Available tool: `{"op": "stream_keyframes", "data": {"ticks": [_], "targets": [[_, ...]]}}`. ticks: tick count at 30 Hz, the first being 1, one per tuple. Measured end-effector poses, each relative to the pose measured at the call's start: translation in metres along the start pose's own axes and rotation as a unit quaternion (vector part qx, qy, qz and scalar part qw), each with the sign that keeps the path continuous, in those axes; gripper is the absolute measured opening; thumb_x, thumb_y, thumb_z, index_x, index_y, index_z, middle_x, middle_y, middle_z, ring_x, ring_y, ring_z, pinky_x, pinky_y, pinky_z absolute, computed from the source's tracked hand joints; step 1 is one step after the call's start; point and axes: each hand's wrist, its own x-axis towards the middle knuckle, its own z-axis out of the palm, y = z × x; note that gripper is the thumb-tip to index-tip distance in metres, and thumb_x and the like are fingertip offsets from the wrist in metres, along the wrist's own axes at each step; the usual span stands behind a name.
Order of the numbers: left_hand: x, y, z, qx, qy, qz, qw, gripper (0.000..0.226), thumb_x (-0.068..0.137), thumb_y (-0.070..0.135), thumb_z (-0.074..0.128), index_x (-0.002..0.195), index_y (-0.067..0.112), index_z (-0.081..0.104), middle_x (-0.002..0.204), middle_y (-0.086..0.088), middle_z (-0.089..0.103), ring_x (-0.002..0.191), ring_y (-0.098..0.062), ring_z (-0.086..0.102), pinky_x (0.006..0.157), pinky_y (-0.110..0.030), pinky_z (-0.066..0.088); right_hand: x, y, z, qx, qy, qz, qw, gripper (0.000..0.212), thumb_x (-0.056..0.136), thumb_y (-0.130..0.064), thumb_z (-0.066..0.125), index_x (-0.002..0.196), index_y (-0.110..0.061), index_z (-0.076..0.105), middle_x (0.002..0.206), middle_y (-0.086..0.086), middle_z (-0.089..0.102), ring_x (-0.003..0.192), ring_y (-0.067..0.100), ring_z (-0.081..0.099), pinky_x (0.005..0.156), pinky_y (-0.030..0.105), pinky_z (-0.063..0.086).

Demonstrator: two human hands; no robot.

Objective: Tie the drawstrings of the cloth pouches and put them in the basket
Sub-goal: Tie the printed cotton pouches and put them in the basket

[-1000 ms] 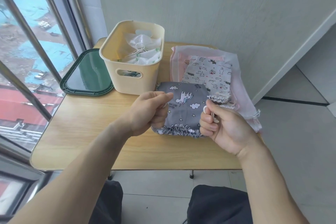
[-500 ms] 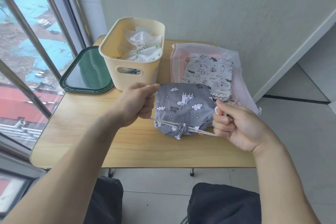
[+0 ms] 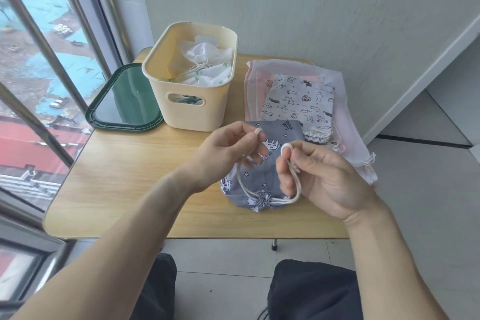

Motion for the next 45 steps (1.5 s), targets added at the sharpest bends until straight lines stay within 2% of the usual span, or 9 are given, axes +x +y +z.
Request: {"op": "stream_keyframes", "data": {"ticks": [4,7,13,16,23,26,29,34,45], "targets": [[-0.006,-0.008,-0.004,0.302,0.010,0.023,0.953,0.023,0.098,0.034,0.059,0.120,0.030,0.062,0.114,0.002,0.061,0.094,-0.007,0.063,0.082,-0.020,0.048,0.015,0.011,0.002,-0.052,0.151,-0.078,0.984,0.016,0.097,-0.017,0.057,0.102,-0.007,0.068,0.090,0.009,0.072,0.074,0.019,0.062,0.071,0.030,0.053],[-0.012,-0.007,-0.003,0.341,0.062,0.019,0.938,0.028,0.093,0.041,0.061,0.113,0.024,0.051,0.115,0.002,0.050,0.093,-0.012,0.060,0.080,-0.026,0.046,0.023,0.017,-0.006,-0.193,0.215,-0.044,0.956,0.017,0.104,-0.014,0.051,0.107,-0.008,0.067,0.098,0.009,0.076,0.079,0.019,0.067,0.074,0.033,0.054],[-0.022,-0.001,0.003,0.462,0.006,-0.087,0.882,0.082,0.082,0.082,0.030,0.062,0.006,0.052,0.055,-0.007,0.053,0.060,-0.027,0.053,0.057,-0.040,0.045,0.030,0.021,-0.009,-0.308,0.187,0.032,0.932,0.027,0.107,-0.027,0.047,0.121,-0.013,0.066,0.109,0.005,0.073,0.082,0.015,0.071,0.068,0.028,0.052],[-0.025,-0.003,0.014,0.471,-0.008,-0.073,0.879,0.086,0.075,0.087,0.029,0.057,0.006,0.049,0.045,0.000,0.042,0.050,-0.020,0.043,0.049,-0.032,0.034,0.031,0.023,-0.010,-0.355,0.185,0.039,0.916,0.026,0.106,-0.033,0.047,0.121,-0.021,0.065,0.104,0.000,0.071,0.076,0.012,0.069,0.068,0.030,0.049],[-0.021,-0.012,0.019,0.406,-0.008,-0.039,0.913,0.030,0.090,0.037,0.066,0.069,0.015,0.068,0.057,0.003,0.060,0.054,-0.013,0.048,0.053,-0.026,0.040,0.025,0.013,-0.015,-0.443,0.219,-0.009,0.869,0.038,0.103,-0.043,0.051,0.137,-0.027,0.050,0.099,-0.005,0.061,0.076,0.021,0.071,0.076,0.043,0.058],[-0.019,-0.013,0.017,0.378,0.017,-0.036,0.925,0.028,0.090,0.035,0.067,0.069,0.016,0.067,0.060,0.004,0.065,0.055,-0.009,0.053,0.054,-0.024,0.041,0.014,0.007,-0.018,-0.427,0.250,-0.049,0.868,0.019,0.100,-0.038,0.059,0.111,-0.023,0.061,0.089,-0.003,0.068,0.070,0.013,0.071,0.074,0.042,0.058],[-0.018,-0.014,0.017,0.366,0.041,-0.043,0.929,0.028,0.090,0.036,0.068,0.070,0.016,0.068,0.061,0.004,0.066,0.054,-0.009,0.054,0.053,-0.022,0.042,0.001,0.005,-0.022,-0.476,0.234,-0.024,0.847,0.038,0.091,-0.055,0.061,0.081,-0.019,0.069,0.073,0.000,0.072,0.070,0.014,0.070,0.074,0.040,0.056],[-0.017,-0.012,0.019,0.341,0.065,-0.062,0.936,0.028,0.090,0.036,0.069,0.070,0.016,0.068,0.056,0.008,0.062,0.048,-0.002,0.051,0.047,-0.014,0.037,-0.010,0.006,-0.018,-0.548,0.196,0.049,0.811,0.042,0.083,-0.061,0.068,0.071,-0.021,0.074,0.071,-0.008,0.072,0.069,0.004,0.063,0.065,0.019,0.047],[-0.015,-0.009,0.026,0.254,0.078,-0.018,0.964,0.022,0.094,0.027,0.065,0.075,0.017,0.063,0.050,0.017,0.052,0.046,-0.001,0.044,0.050,-0.012,0.033,0.003,0.022,0.000,-0.461,0.167,-0.009,0.872,0.013,0.093,-0.024,0.072,0.082,-0.018,0.074,0.074,-0.009,0.072,0.064,0.000,0.061,0.064,0.017,0.048]]}}
